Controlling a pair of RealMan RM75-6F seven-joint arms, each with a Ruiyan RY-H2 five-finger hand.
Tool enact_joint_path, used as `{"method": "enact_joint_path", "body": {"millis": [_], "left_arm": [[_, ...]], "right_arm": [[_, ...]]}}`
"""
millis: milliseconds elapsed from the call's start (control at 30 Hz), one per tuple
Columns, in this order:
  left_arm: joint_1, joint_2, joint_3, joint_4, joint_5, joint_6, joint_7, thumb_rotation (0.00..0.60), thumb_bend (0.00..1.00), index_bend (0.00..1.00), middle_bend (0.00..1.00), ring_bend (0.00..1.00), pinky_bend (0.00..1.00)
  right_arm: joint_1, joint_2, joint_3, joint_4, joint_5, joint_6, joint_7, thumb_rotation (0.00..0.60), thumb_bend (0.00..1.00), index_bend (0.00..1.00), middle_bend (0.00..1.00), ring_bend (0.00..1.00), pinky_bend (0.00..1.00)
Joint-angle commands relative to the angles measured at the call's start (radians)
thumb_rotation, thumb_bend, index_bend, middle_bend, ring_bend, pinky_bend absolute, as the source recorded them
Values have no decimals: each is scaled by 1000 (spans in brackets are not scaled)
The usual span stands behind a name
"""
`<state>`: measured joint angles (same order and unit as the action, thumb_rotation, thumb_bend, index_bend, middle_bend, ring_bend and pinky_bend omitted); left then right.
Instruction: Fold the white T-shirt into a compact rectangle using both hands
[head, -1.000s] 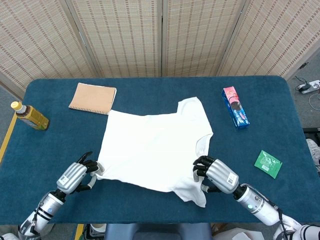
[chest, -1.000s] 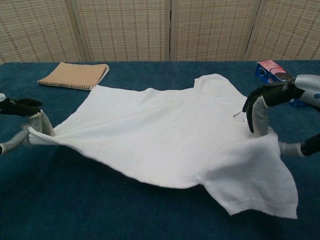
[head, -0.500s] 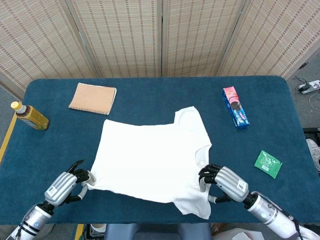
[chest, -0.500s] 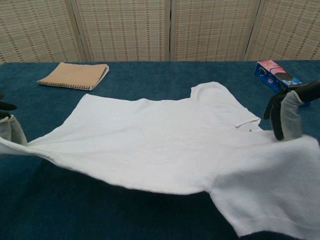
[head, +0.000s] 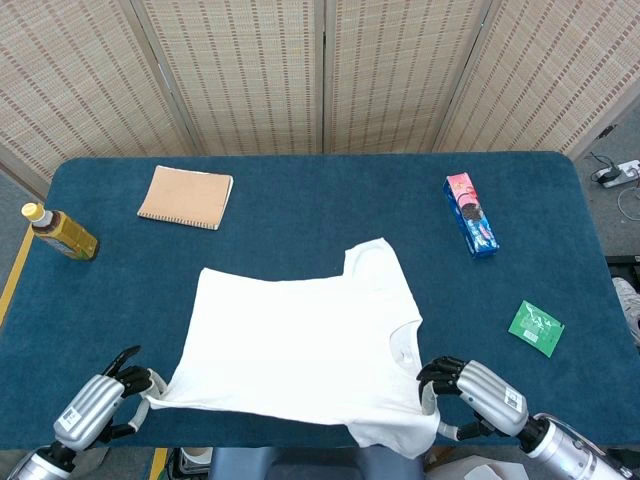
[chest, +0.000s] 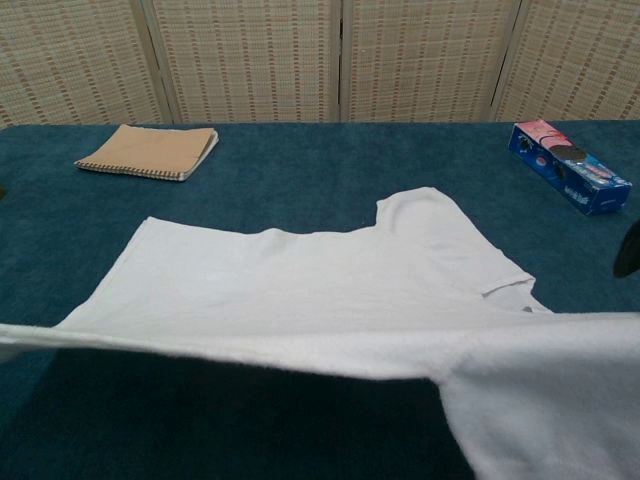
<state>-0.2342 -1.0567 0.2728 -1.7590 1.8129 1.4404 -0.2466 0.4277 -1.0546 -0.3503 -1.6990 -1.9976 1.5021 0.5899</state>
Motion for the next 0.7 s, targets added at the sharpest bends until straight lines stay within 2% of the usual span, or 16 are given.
{"method": "enact_joint_path", "body": {"millis": [33, 233, 433, 700], "left_arm": [[19, 16, 20, -8, 22, 13, -4, 600, 612, 736, 412, 335, 33], [54, 41, 52, -21, 56, 32, -3, 600, 612, 736, 412, 336, 33], [83, 53, 62, -29, 70, 48, 0, 600, 612, 736, 412, 336, 33], [76, 45, 42, -40, 42, -17, 50, 600, 612, 735, 413, 336, 33]], "right_arm": [[-13, 25, -22, -15, -17, 10, 23, 600, 497, 818, 497, 293, 259], [-43, 64, -49, -25, -42, 41, 61, 600, 506, 835, 498, 293, 259], [-68, 77, -64, -16, -53, 52, 92, 600, 513, 844, 510, 293, 259], [-86, 54, -44, 0, -34, 32, 89, 600, 515, 849, 512, 293, 259]]}}
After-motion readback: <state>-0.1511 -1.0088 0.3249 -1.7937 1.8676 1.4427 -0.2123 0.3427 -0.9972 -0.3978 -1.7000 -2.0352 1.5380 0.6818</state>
